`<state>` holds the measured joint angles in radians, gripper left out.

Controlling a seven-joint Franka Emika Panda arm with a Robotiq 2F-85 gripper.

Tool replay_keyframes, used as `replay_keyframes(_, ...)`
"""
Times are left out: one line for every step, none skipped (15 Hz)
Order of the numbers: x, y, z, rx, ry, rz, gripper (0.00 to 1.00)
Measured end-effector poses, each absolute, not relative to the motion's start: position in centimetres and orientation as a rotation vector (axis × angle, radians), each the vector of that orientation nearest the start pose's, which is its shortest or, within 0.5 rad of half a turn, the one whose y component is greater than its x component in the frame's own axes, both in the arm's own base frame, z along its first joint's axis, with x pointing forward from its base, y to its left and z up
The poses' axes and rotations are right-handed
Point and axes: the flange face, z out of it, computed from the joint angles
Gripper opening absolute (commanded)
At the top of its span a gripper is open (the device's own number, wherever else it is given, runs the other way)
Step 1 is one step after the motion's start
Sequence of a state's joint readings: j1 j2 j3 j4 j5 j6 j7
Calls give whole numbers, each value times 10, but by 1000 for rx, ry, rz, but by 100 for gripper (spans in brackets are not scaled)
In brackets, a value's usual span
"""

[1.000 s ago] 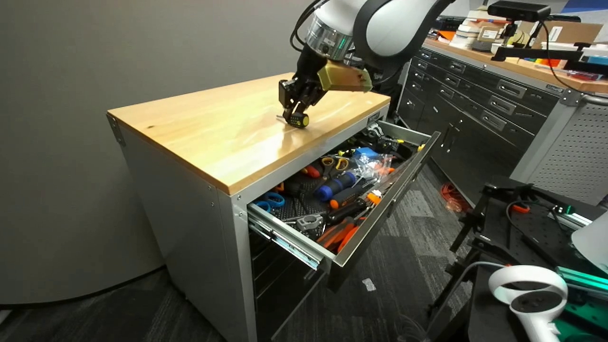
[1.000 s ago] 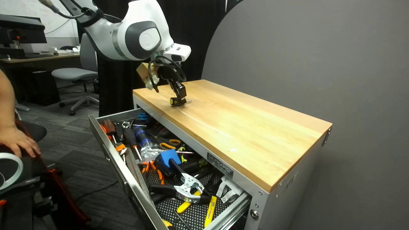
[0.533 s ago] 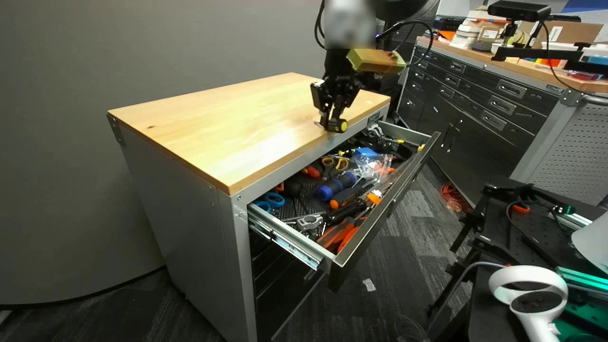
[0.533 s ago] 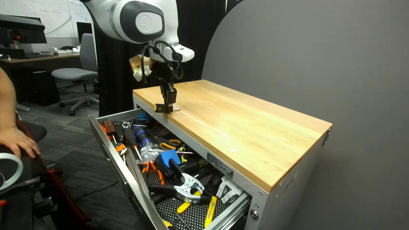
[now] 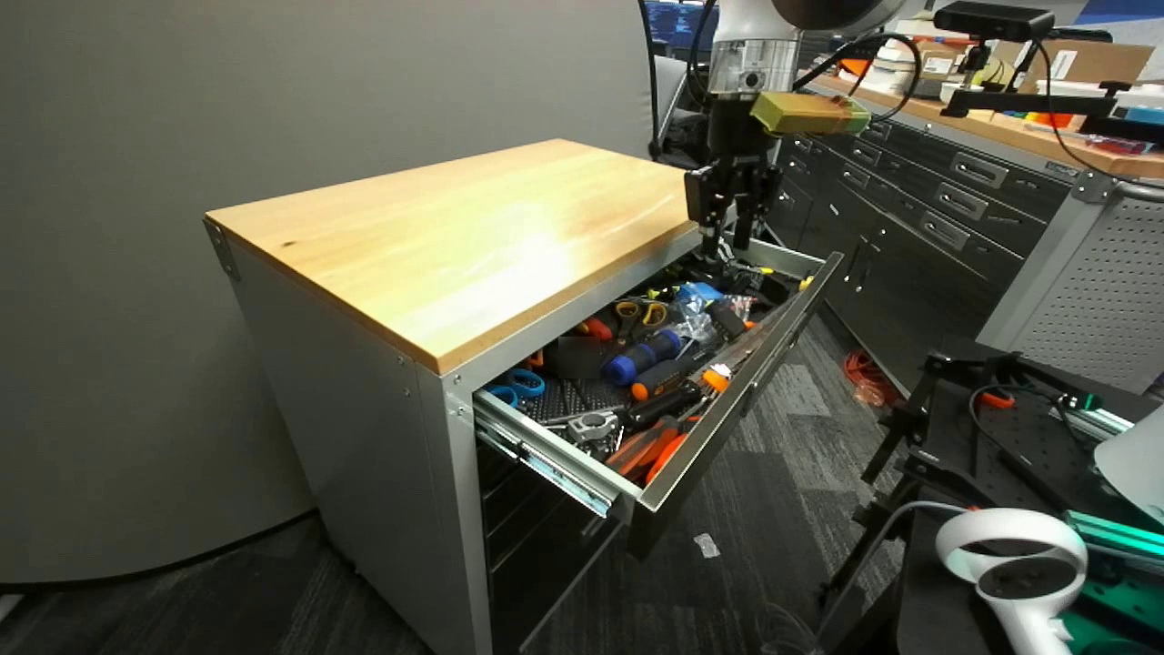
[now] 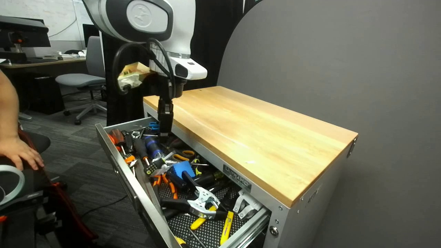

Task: Pick up the screwdriver, place it in the top drawer then close the drawer

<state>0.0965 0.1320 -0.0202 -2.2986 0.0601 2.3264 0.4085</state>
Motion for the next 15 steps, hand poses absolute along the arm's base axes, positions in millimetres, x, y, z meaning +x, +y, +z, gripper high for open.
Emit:
replay_keyframes(508, 41, 281, -3060, 591, 185, 94)
replay_keyframes(504, 42, 278, -3057, 589, 205, 100)
replay_keyframes(499, 41, 275, -3054, 575, 265, 100)
replay_keyframes(492, 38, 271, -3051, 545, 362, 100)
replay_keyframes(483, 32, 267, -3047, 520, 468, 100)
replay_keyframes(474, 24, 262, -3041, 512, 578, 100)
replay_keyframes(463, 14, 257, -3035, 507, 689, 100)
replay_keyframes(451, 6, 251, -3032, 504, 790, 75)
replay_keyframes(440, -2, 245, -3034, 506, 875, 75)
replay_keyframes(430, -5, 237, -3038, 502, 918, 71)
replay_keyframes(422, -5, 228, -3047, 505, 944, 63)
replay_keyframes(415, -3, 218, -3058, 522, 943, 53)
replay_keyframes(411, 2, 209, -3071, 548, 910, 46)
replay_keyframes(410, 8, 200, -3088, 583, 851, 37)
replay_keyframes(410, 15, 192, -3105, 618, 770, 31)
